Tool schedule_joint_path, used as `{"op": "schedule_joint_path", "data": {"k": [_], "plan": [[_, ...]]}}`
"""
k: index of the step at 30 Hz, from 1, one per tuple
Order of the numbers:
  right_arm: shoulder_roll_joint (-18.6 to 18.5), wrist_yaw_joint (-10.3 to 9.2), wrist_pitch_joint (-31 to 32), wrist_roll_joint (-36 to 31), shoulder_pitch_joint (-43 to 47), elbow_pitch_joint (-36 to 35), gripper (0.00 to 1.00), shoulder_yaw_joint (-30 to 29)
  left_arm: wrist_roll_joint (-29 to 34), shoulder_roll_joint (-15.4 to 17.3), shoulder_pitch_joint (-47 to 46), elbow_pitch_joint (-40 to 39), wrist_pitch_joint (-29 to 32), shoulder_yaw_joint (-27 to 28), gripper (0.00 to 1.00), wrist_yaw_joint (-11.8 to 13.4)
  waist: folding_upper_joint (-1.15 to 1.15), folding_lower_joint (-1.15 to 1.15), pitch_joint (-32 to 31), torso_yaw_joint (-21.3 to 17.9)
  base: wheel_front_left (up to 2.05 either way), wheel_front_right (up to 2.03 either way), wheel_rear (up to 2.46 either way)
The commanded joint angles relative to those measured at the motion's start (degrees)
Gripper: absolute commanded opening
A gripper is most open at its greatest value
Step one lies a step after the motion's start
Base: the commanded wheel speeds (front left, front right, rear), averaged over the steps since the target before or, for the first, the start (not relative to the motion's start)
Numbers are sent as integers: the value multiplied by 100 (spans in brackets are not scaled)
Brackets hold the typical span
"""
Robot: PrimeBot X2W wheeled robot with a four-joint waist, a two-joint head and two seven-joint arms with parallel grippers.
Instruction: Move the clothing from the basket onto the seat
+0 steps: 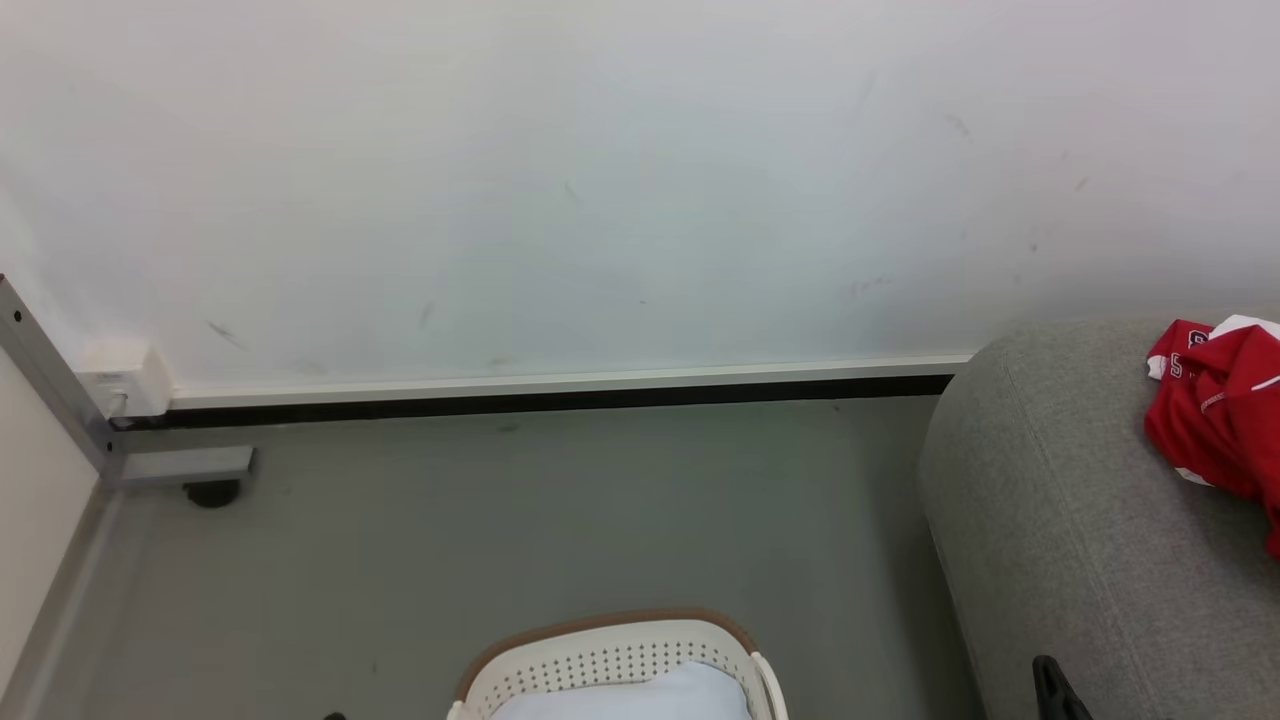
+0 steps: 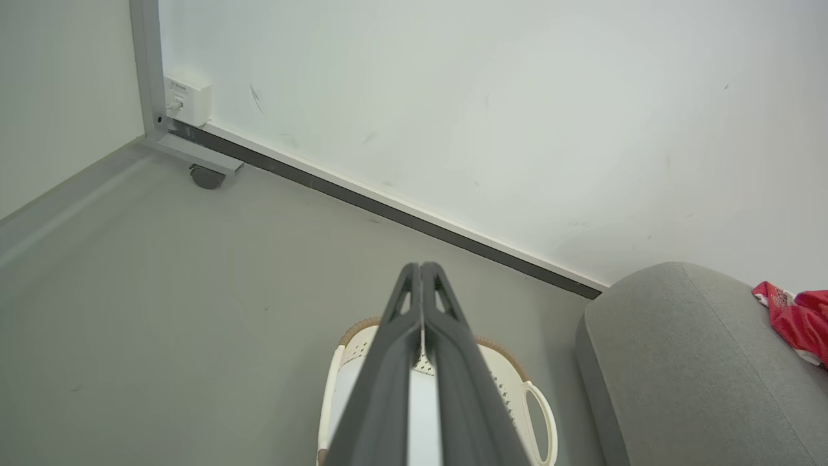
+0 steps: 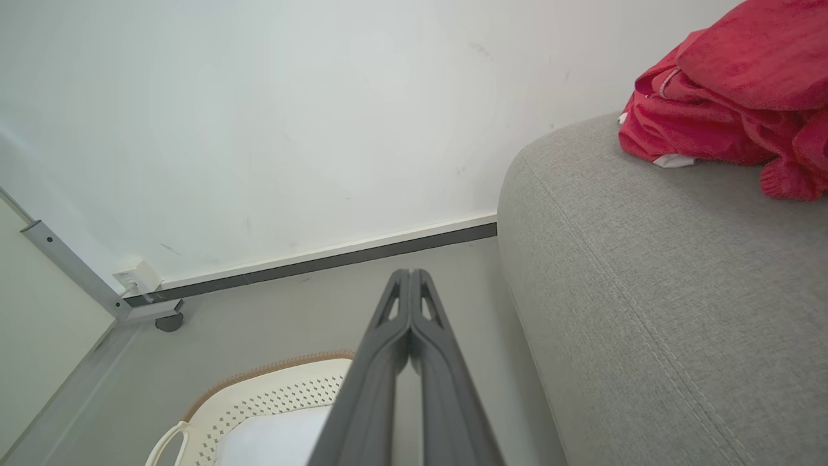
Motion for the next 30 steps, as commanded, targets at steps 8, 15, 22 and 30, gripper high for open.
{"op": "schedule_joint_path", "data": {"k": [8,15,22,30], "plan": [[-32,-2,237,974,-254,-176,0,-152,-955,30,-329,-41,240,89,0,-61,0,0,30,35,0,0,0],[-36,-3,406,1599,-327,-228,0,-241,-1562,35,-472,-16,405,135,0,-90,0,0,53,62,0,0,0],[-40,-4,566,2171,-385,-275,0,-325,-2111,40,-604,10,562,177,0,-115,0,0,77,90,0,0,0],[-44,-4,729,2779,-456,-329,0,-411,-2698,46,-748,38,721,224,0,-144,0,0,104,121,0,0,0]]}}
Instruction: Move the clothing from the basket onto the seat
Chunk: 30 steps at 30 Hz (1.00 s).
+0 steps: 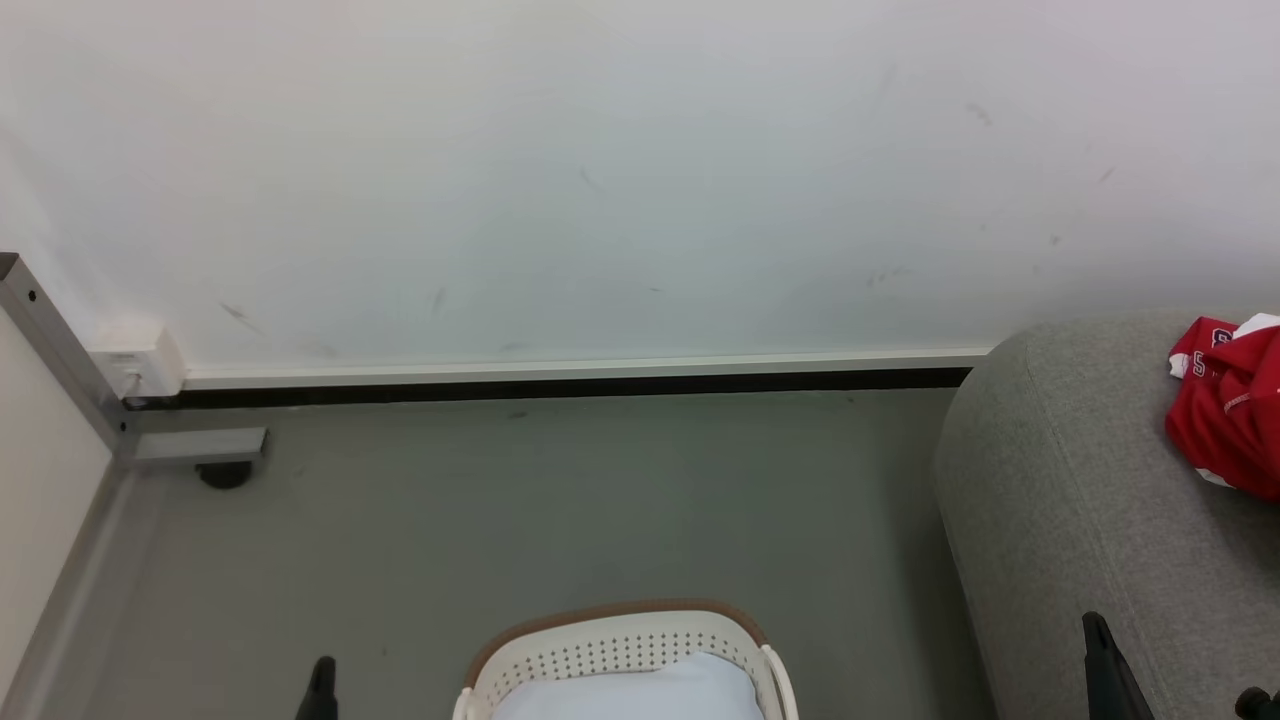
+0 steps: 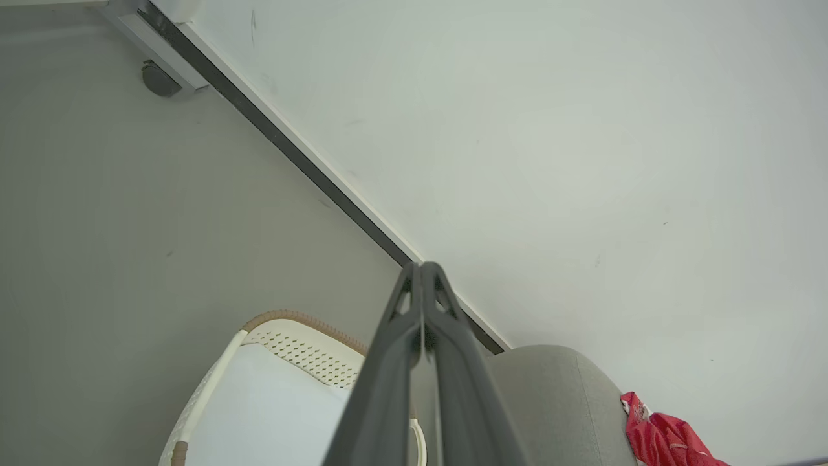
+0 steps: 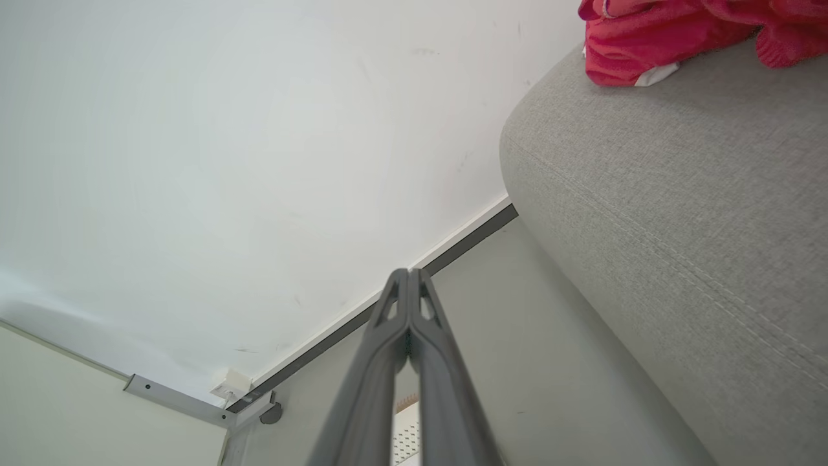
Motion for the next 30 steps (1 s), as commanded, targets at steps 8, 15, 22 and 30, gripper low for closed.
{"op": "schedule_joint_path", "data": {"k": [8,15,22,30], "plan": [[-45,-5,190,739,-228,-151,0,-121,-727,48,-274,-19,178,78,0,-64,0,-1,31,36,0,0,0],[-48,-6,298,1134,-266,-181,0,-175,-1108,50,-364,0,284,110,0,-81,0,-1,51,60,0,0,0],[-51,-7,419,1560,-316,-215,0,-238,-1526,54,-461,22,401,143,0,-100,0,-1,74,87,0,0,0],[-55,-7,537,2015,-359,-256,0,-307,-1956,58,-568,43,525,176,0,-126,0,-1,101,119,0,0,0]]}}
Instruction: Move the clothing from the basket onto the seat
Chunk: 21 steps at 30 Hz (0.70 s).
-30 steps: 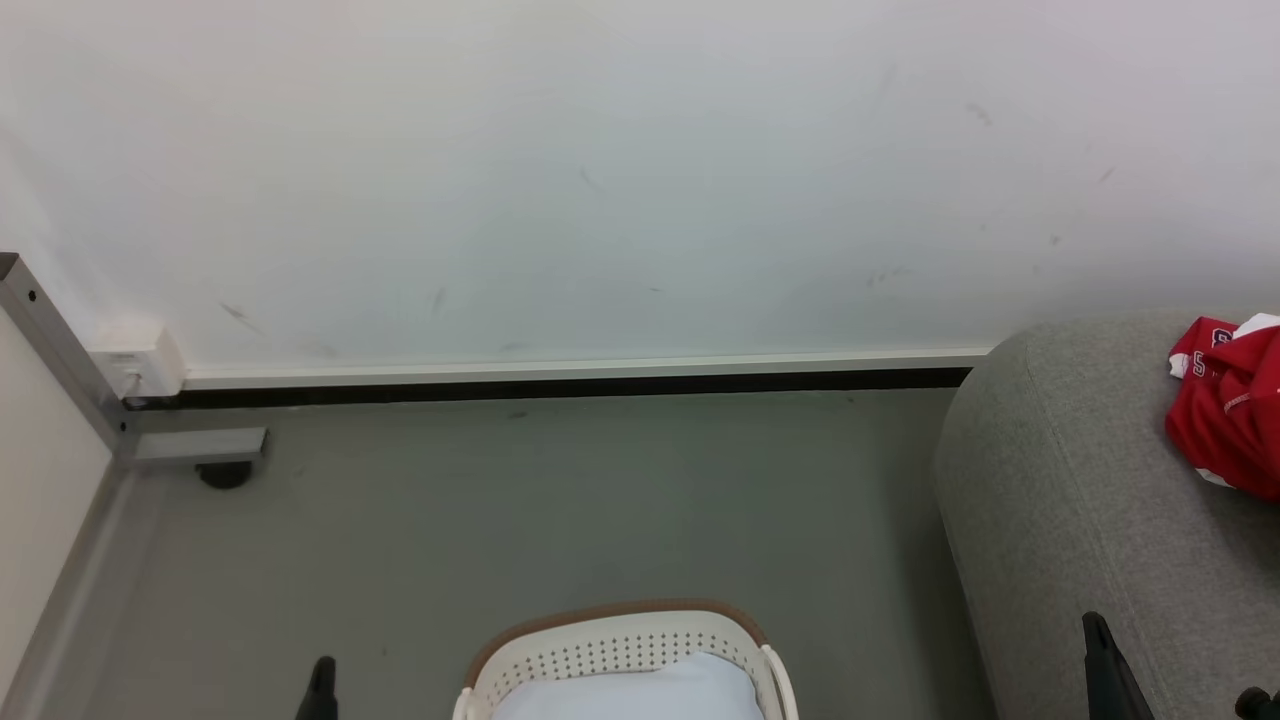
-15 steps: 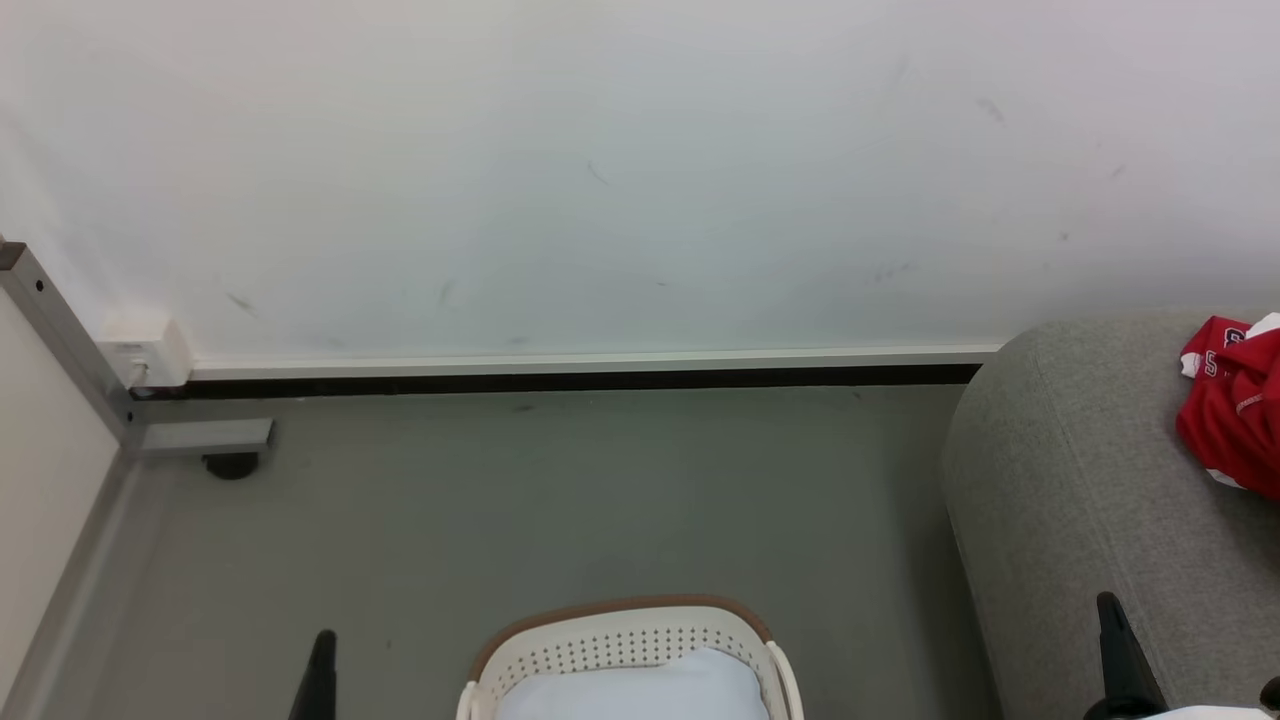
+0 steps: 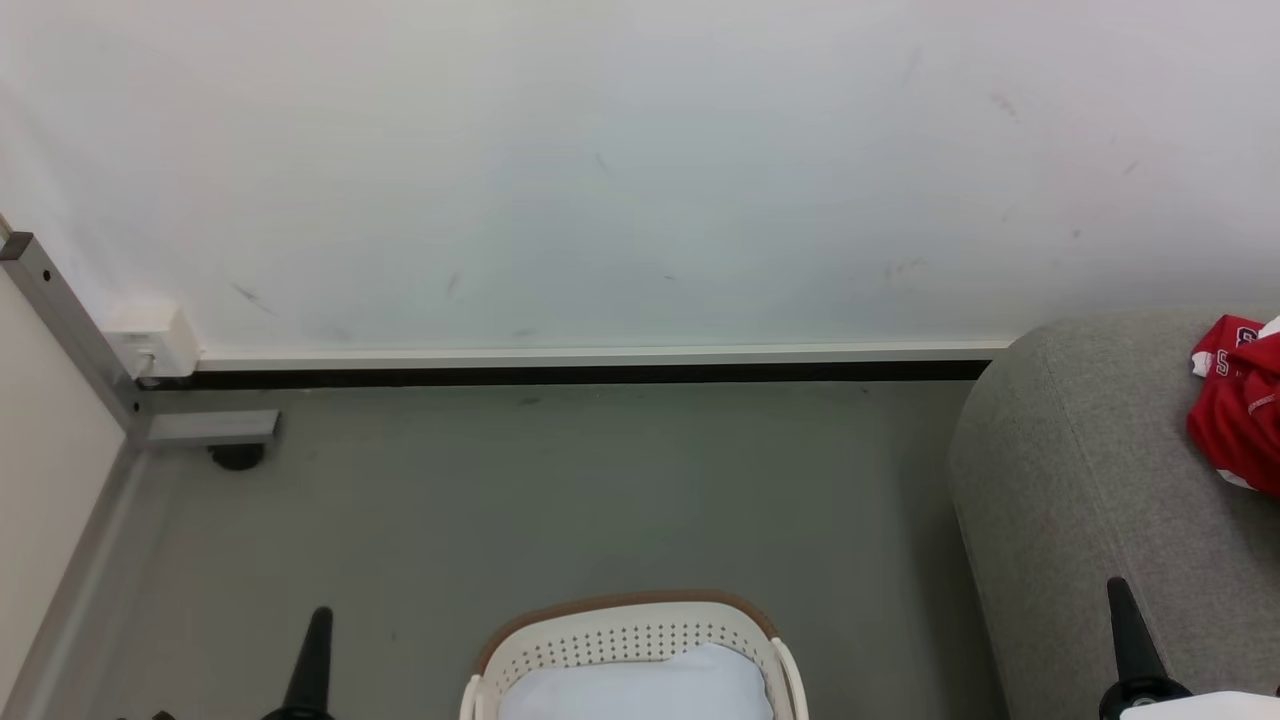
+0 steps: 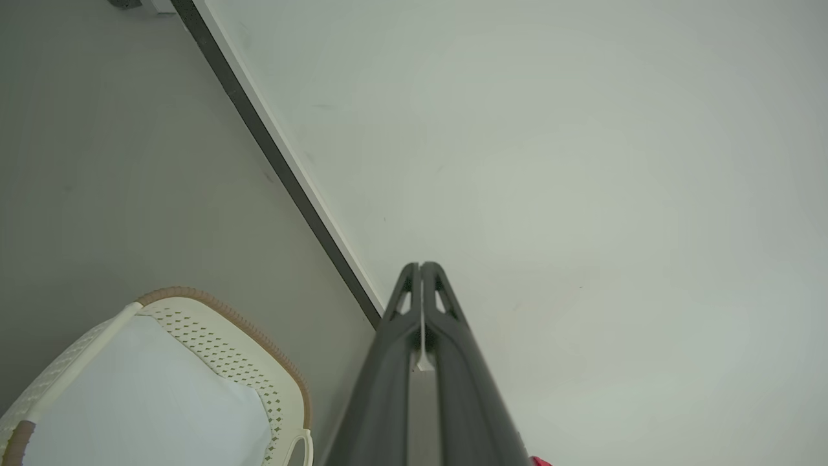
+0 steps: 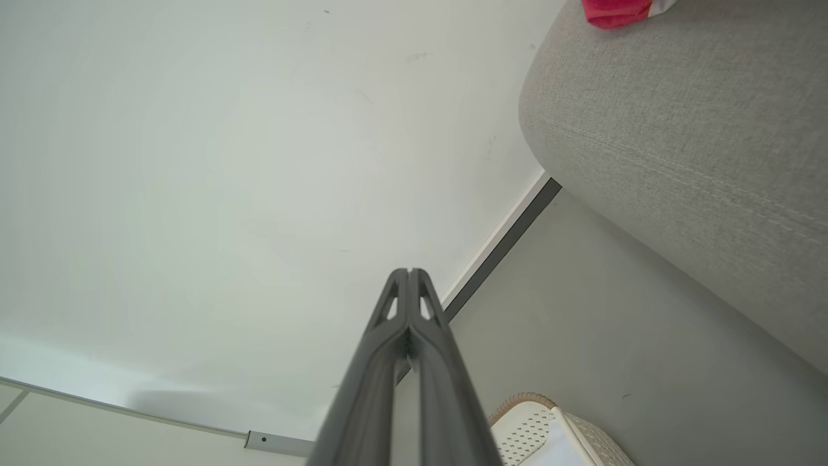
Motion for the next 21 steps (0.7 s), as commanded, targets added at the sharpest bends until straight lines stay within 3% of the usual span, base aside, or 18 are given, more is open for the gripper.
{"op": "schedule_joint_path", "data": {"k": [1,21], "plan": [[-50,-6,28,147,-109,-80,0,-46,-143,46,-124,-20,38,29,0,-48,0,-1,5,6,0,0,0],[-56,-8,299,1153,-215,-156,0,-191,-1126,56,-357,27,308,111,0,-95,0,-1,72,85,0,0,0]]}}
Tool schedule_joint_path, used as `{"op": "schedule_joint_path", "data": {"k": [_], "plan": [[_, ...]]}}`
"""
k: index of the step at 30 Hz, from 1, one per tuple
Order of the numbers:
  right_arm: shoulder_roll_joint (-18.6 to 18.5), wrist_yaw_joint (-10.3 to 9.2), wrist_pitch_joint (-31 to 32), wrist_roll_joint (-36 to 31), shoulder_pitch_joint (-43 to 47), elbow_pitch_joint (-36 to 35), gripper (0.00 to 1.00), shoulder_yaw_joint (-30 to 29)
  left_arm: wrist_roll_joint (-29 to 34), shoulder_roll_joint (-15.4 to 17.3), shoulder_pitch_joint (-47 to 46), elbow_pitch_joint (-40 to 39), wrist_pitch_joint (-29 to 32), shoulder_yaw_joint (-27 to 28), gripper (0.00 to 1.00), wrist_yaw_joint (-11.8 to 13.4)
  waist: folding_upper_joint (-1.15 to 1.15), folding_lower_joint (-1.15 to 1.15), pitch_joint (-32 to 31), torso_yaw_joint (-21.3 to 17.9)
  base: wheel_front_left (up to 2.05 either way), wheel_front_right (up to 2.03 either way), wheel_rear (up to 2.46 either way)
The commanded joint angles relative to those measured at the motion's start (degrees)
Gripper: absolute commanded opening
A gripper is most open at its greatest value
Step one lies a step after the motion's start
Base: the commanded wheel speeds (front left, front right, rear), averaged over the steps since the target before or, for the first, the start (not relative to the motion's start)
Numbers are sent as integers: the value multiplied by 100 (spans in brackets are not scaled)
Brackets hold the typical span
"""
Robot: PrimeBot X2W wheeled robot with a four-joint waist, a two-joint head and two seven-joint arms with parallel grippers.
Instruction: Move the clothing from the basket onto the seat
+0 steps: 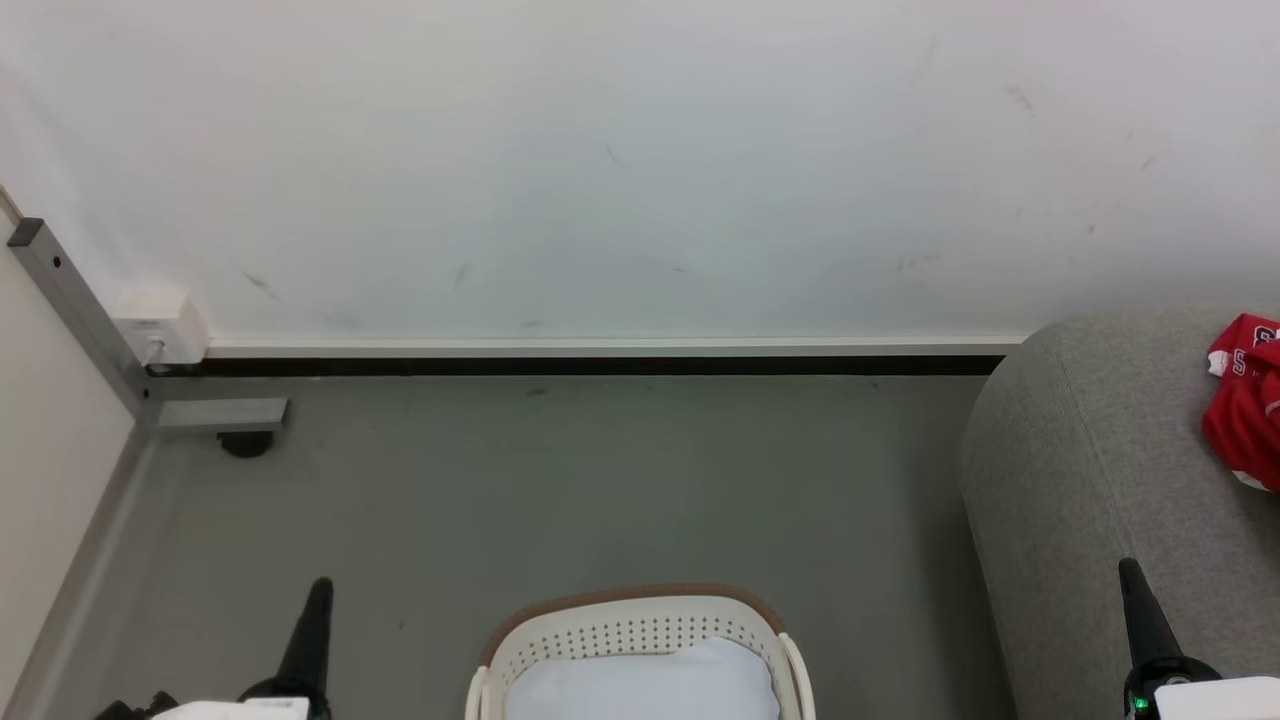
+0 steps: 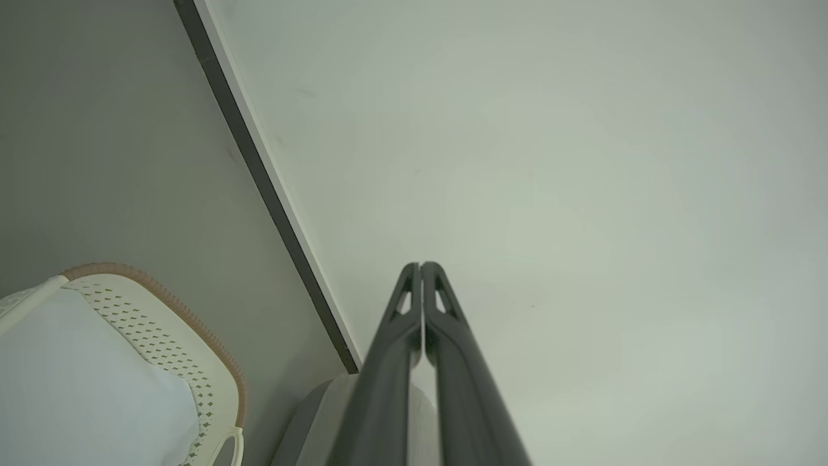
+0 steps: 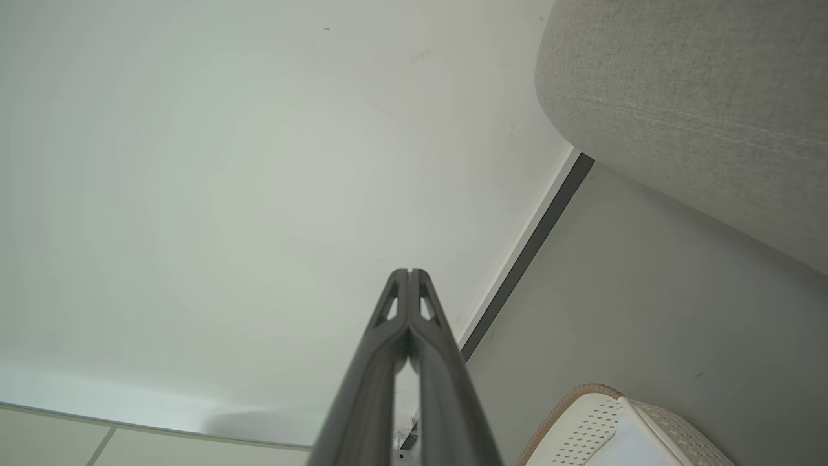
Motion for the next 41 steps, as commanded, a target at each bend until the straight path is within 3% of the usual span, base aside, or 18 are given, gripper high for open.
{"op": "schedule_joint_path", "data": {"k": [1,31,41], "plan": [[-50,-8,27,135,-85,-53,0,-43,-153,50,-116,-14,33,39,0,-48,0,0,5,7,0,0,0],[-56,-12,374,1377,-219,-154,0,-220,-1335,57,-395,51,374,129,0,-99,0,0,107,125,0,0,0],[-55,-12,398,1448,-229,-156,0,-232,-1448,57,-415,57,401,135,0,-106,0,0,117,138,0,0,0]]}}
